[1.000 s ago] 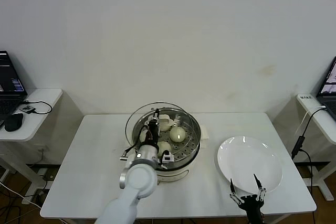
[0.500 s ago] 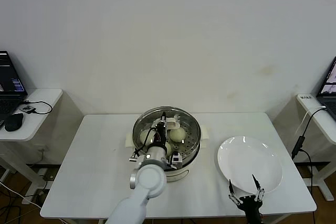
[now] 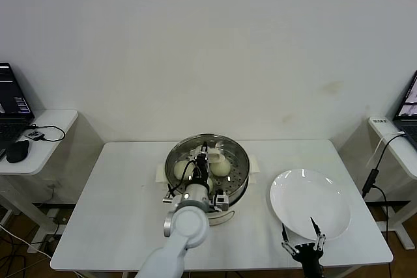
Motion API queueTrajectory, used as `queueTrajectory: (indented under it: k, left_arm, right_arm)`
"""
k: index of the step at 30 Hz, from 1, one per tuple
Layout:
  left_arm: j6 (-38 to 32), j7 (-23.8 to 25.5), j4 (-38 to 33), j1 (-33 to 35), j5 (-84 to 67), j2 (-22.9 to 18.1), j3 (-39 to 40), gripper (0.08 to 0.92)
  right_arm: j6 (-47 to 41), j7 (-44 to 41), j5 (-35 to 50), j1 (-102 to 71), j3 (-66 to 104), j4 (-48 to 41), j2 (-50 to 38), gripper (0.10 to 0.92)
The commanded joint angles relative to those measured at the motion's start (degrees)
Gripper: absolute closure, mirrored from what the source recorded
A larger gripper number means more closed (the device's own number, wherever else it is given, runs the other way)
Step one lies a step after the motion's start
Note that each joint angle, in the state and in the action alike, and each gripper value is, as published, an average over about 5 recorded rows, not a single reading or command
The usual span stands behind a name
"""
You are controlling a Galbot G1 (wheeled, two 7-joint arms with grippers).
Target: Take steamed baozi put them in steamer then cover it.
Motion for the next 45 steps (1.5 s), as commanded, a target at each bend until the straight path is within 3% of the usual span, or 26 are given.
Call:
queueTrajectory:
  k: [1, 12, 23, 34, 37, 40, 42, 45]
  left_arm:
    - [-0.02, 0.05, -0.53, 0.16, 0.11, -0.36, 0.15, 0.862]
    - [-0.17, -0.27, -0.67, 1.05, -0.13, -0.64, 0.03, 0.84]
    - [-0.52, -0.58, -5.77, 4.37, -0.23, 0.87, -0.21, 0.537]
    - [-3.0, -3.27, -26.98, 20.45, -11.45, 10.13, -5.86, 0.219]
    - [-4.37, -7.78, -31.64, 27.68, -21.33, 13.19, -9.06, 0.184]
    - [-8.86, -18.48, -33.89, 34.3, -37.93, 16.14, -13.97, 0.178]
    - [-14.59, -26.89, -33.35, 37.46, -52.31, 16.6, -18.77, 0.177]
    - [-26.34, -32.32, -29.66, 40.78, -76.44, 15.22, -28.29, 0.177]
  right_arm:
    - [0.03, -0.01, -0.23, -0.06, -0.34, -0.1, 0.08, 0.203]
    - [0.17, -0.1, -0.36, -0.16, -0.59, -0.14, 0.04, 0.203]
    - [0.18, -0.15, -0.39, -0.15, -0.72, -0.3, -0.09, 0.202]
    - [0.27, -0.21, 0.38, -0.69, -0.47, -0.32, -1.19, 0.202]
    - [0.32, -0.29, 0.97, -0.75, -0.5, -0.35, -1.75, 0.203]
    - [0.11, -0.35, 1.56, -0.53, -0.92, -0.37, -1.72, 0.203]
    - [0.02, -0.38, 1.94, -0.59, -1.27, -0.29, -1.68, 0.202]
    - [-0.16, -0.57, 3.01, -1.06, -1.78, 0.12, -1.88, 0.203]
